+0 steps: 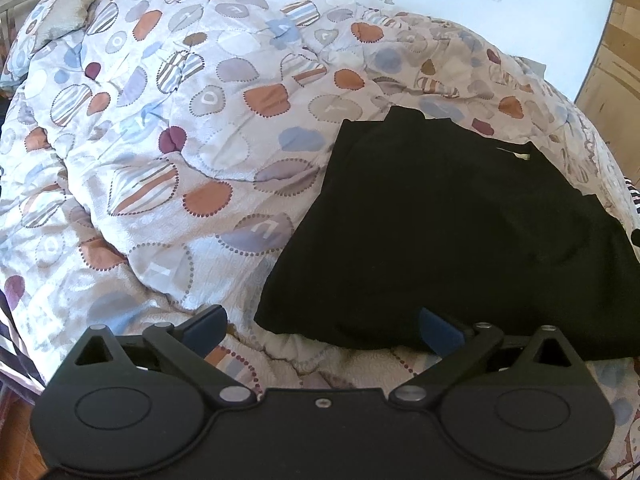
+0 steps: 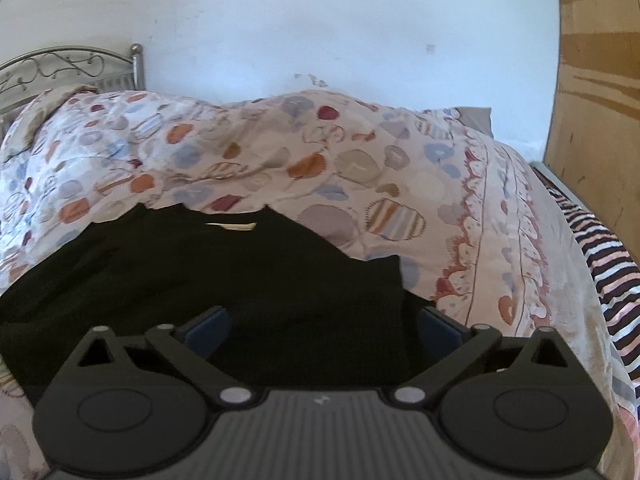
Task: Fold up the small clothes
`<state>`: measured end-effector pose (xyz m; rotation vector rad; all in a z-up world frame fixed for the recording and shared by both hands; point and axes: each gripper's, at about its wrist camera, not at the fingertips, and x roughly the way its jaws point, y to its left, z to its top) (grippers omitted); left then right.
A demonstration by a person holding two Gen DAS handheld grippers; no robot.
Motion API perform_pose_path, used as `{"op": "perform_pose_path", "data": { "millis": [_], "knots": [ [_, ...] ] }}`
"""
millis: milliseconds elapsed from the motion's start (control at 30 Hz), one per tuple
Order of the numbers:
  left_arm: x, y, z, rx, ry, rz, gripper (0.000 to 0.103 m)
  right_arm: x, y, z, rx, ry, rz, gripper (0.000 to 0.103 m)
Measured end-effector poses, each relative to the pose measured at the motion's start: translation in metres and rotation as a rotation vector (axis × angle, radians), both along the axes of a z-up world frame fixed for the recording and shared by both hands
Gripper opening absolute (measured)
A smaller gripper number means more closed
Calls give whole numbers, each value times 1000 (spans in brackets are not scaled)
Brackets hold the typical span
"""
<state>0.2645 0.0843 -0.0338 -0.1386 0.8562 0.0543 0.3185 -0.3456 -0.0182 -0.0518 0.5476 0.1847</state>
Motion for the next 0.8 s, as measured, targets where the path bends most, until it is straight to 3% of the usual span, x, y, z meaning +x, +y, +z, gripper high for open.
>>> {"op": "perform_pose_path", "data": {
  "millis": [300, 467, 633, 800],
  "knots": [
    [-15, -4, 0, -10, 5, 3, 102, -6, 31, -7, -77, 12, 87, 103],
    [-21, -8, -3, -20, 13, 9, 102, 44, 60, -16, -141, 47, 150, 103],
    [-20, -7, -9, -50, 20, 45, 102, 110, 97, -39, -227, 141, 263, 103],
    [-20, -7, -11, -87, 11, 69, 102, 135, 116, -50, -331, 48, 232, 103]
  ]
}}
